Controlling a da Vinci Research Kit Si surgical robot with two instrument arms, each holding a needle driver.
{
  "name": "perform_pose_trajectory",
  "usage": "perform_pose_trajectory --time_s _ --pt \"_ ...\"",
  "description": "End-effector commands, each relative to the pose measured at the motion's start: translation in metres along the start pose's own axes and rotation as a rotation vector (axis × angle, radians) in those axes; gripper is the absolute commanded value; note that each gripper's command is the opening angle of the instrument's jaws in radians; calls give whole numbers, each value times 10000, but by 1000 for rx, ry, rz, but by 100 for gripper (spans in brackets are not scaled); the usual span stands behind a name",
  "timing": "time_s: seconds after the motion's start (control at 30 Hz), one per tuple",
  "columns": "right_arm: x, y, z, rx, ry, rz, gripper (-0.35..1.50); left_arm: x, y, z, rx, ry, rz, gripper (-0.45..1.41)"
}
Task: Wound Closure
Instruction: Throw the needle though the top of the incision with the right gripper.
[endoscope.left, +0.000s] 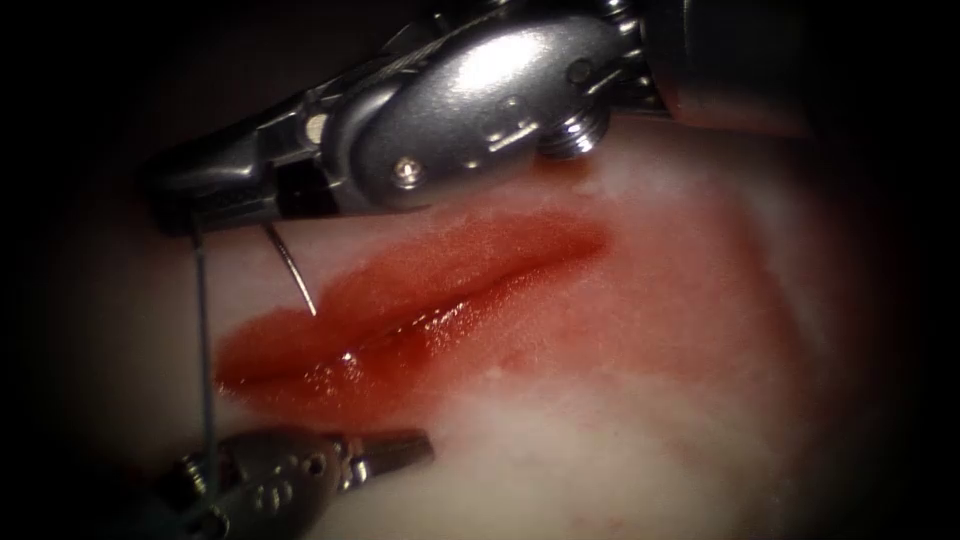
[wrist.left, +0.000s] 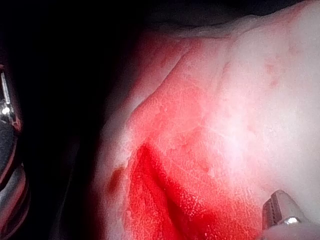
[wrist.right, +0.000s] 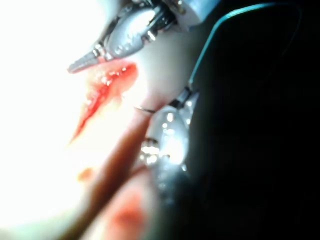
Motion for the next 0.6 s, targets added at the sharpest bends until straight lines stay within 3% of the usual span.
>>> perform_pose_trajectory --time_s 0.03,0.2,0.6 --pt "-2 13 8 -2 1 -17 -35 -8 6 3 -3 -4 -3 -45" --pt "-3 15 8 57 -28 -97 -35 -8 6 2 1 -3 -3 -45" --pt "4 5 11 78 -17 -108 -35 -8 6 2 1 -3 -3 -45"
